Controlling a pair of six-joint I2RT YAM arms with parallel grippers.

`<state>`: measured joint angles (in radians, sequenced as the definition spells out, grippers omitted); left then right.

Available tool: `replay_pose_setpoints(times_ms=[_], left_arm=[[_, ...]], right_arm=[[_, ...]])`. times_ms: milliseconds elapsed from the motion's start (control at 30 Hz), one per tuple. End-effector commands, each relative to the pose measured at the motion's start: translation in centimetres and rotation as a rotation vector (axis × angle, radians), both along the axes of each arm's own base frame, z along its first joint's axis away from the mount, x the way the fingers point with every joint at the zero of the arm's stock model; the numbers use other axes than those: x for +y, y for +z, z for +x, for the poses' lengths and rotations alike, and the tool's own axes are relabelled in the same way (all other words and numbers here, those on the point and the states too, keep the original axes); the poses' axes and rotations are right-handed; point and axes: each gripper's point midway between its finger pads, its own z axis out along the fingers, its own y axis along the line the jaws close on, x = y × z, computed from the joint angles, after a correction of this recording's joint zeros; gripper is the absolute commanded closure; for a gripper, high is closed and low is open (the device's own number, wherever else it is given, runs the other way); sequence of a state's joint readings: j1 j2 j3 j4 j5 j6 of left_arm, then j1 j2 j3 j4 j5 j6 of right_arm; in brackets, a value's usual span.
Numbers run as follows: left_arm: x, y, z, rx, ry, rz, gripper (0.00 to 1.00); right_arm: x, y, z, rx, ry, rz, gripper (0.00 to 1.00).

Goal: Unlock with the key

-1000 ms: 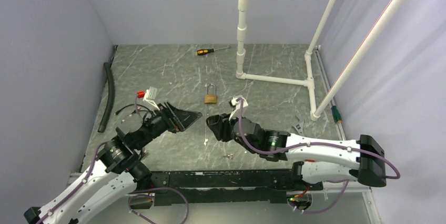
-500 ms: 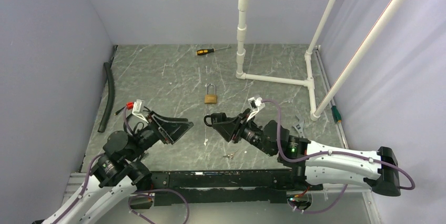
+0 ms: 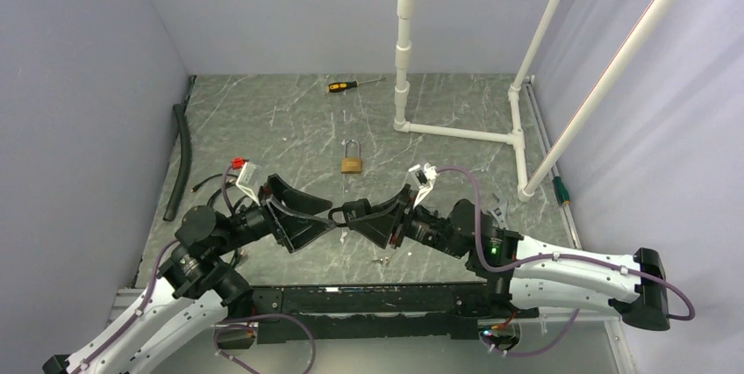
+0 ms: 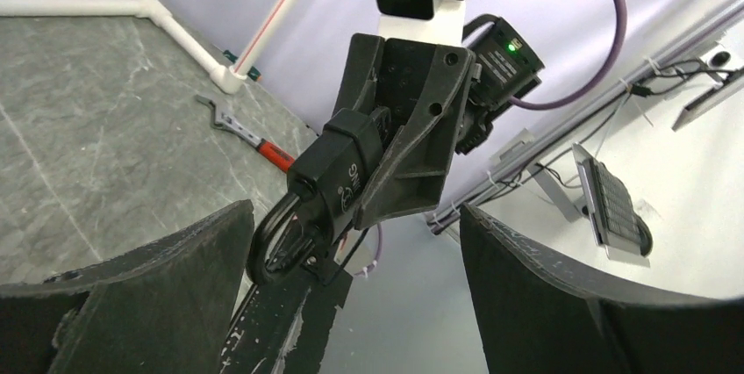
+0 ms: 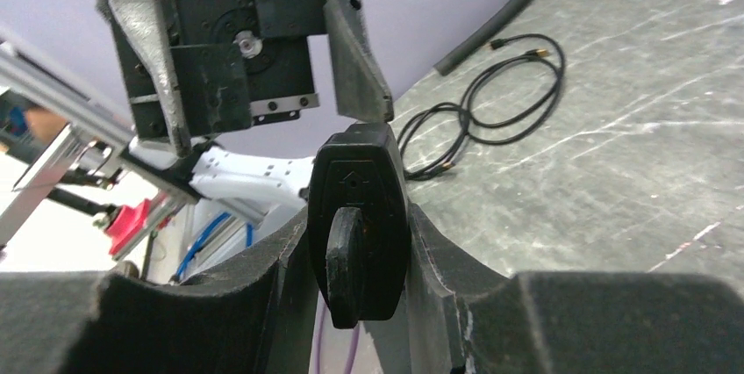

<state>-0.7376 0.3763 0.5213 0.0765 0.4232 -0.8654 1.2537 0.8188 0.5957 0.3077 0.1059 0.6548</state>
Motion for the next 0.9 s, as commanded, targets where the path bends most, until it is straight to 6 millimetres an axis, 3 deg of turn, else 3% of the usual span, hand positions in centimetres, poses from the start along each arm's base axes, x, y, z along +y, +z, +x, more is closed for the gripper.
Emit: replay_pose_setpoints(times_ms=[0, 200, 300, 467, 867], left_arm=[[-0.1, 3.4, -2.0, -0.152, -0.092, -0.049, 0.09], [0.1, 3.9, -3.2, -0.191, -0.137, -0.063, 0.09], [0.3, 4.0, -3.5, -0.200, -0.140, -0.058, 0.19], [0.6, 4.0, -3.9, -0.210, -0.143, -0.064, 0.20], [0.7, 1.9, -3.5, -0.182, -0.119, -0.035, 0.32]], right_arm=[[-1.1, 9.2, -2.7, -0.122, 0.128, 0.250, 1.00], [0.0, 9.4, -4.1, -0.143, 0.230, 0.239, 1.00], [0.6, 9.1, -4.5, -0.137, 0.262, 0.239, 1.00], [1.1, 8.8, -4.6, -0.122, 0.284, 0.237, 1.00], [1.3, 9.7, -5.3, -0.130, 0.345, 0.279, 1.00]])
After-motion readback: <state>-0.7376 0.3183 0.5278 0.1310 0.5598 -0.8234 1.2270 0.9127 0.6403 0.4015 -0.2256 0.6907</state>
